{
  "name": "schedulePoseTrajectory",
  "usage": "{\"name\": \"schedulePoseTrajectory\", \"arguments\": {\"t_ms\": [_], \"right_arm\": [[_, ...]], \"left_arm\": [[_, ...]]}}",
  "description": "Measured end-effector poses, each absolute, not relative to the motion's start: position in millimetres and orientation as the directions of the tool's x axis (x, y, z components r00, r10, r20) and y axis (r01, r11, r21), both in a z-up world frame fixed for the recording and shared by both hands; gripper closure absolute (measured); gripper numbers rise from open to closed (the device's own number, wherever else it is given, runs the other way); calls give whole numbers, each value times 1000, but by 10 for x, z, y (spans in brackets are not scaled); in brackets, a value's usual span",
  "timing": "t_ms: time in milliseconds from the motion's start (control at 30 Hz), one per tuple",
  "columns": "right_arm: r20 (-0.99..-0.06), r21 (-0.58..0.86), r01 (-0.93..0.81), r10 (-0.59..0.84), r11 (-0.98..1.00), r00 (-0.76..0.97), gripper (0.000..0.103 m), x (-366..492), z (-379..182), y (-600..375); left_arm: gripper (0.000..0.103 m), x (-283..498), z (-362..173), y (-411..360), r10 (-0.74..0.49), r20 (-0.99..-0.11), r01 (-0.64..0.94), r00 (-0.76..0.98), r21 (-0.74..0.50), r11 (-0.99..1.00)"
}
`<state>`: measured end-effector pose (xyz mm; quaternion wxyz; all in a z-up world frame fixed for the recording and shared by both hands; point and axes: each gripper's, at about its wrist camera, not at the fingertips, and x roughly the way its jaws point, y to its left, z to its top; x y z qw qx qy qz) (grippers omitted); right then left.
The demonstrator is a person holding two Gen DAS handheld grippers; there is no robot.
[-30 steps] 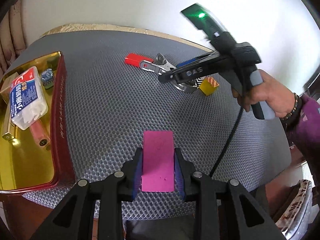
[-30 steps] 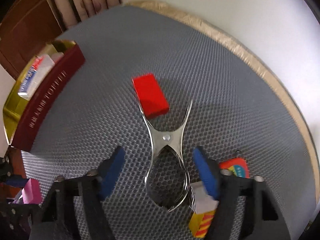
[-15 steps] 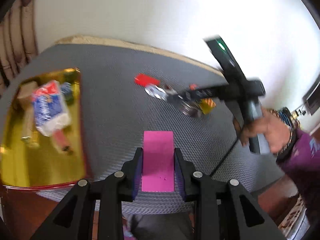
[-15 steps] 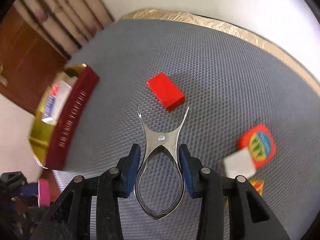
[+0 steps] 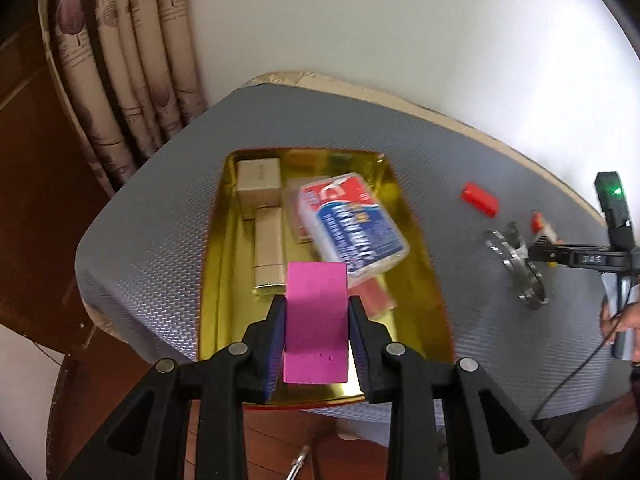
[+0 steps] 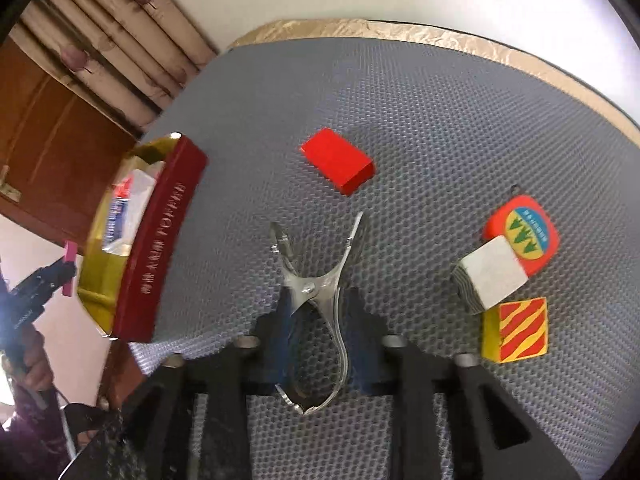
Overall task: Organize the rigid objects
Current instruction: 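Carry the pink block into the tin while the right gripper grasps the silver clip, then carry the silver clip to the tin and release it with the right gripper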
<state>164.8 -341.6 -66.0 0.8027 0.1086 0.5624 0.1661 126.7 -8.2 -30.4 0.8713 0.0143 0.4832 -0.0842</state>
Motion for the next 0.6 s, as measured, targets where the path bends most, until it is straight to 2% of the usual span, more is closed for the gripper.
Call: {"name": "schedulePoseTrajectory", "arguments": {"t_ms": [100, 133, 200, 267, 300, 333, 400, 433, 467, 600], "right_arm": [[-880, 357, -157, 388, 921, 276, 31, 1721, -710, -3328], [-888, 343, -154, 374, 927, 269, 17, 1731, -715, -3298], [-900, 300, -180, 340, 937, 271, 15, 1729, -703, -3192], [-929, 203, -198, 252, 959, 270, 19, 1730, -745, -3055], [-941, 171, -210, 222, 963, 256, 25, 1731, -795, -2988], [-948, 163, -226, 216, 960, 234, 44, 1724, -852, -2929], [-956, 64, -279, 139, 958, 258, 51, 1665, -884, -2762], [-955, 52, -291, 133, 955, 264, 57, 1645, -875, -2722], [-952, 70, -280, 148, 958, 268, 70, 1643, -855, -2737], [-936, 159, -206, 214, 966, 278, 72, 1658, -819, -2926]], "left_arm": [[73, 1276, -378, -33, -95, -846, 150, 524, -18, 989], [73, 1279, -397, -12, -90, -846, 148, 526, -13, 989], [73, 1312, -472, 10, -98, -852, 150, 514, -23, 988], [73, 1335, -522, 34, -97, -861, 147, 499, -27, 989], [73, 1357, -565, 55, -103, -868, 145, 485, -37, 989], [73, 1372, -600, 79, -114, -874, 141, 472, -52, 989], [73, 1381, -636, 104, -126, -877, 134, 464, -71, 988], [72, 1384, -639, 122, -126, -877, 125, 464, -76, 989], [72, 1379, -621, 135, -131, -875, 118, 465, -85, 989], [66, 1311, -412, 238, -152, -845, 69, 513, -136, 988]]}}
